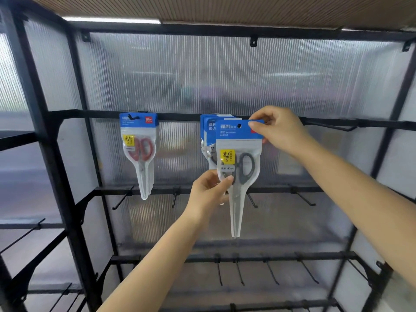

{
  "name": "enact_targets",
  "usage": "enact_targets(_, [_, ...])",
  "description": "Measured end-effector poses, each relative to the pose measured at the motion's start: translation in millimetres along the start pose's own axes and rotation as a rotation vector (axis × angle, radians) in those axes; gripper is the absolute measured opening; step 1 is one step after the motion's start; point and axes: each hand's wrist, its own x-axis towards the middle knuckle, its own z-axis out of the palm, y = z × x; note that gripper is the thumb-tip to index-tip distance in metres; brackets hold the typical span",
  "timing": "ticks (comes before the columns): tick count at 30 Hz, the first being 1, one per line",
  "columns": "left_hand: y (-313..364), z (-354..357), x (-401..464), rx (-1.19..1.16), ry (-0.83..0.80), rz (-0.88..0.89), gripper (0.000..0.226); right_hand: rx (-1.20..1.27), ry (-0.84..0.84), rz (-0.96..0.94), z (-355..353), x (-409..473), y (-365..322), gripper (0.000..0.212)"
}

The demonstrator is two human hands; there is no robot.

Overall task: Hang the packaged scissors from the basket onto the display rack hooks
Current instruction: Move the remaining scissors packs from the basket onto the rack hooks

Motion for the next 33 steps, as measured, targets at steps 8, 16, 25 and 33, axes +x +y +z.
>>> enact_targets(8, [-4, -3, 10, 0.008, -0.017, -0.023, 0.005, 0.017, 0.035, 0.099, 9, 9, 11, 0.006])
enact_targets(16, [-21, -12, 41, -0.041, 0.095, -0.087, 0.007, -0.18, 0.177, -0.052, 38, 21, 30, 0.012])
enact_targets(25, [-33, -12, 82, 0.065, 0.202, -0.103, 0.009, -0.385, 0.218, -0.138, 61, 40, 46, 0.018])
enact_targets(33, [-40, -18, 104, 0.079, 0.201, -0.107, 0.01, -0.562, 0.184, -0.092, 72, 49, 48, 0.026])
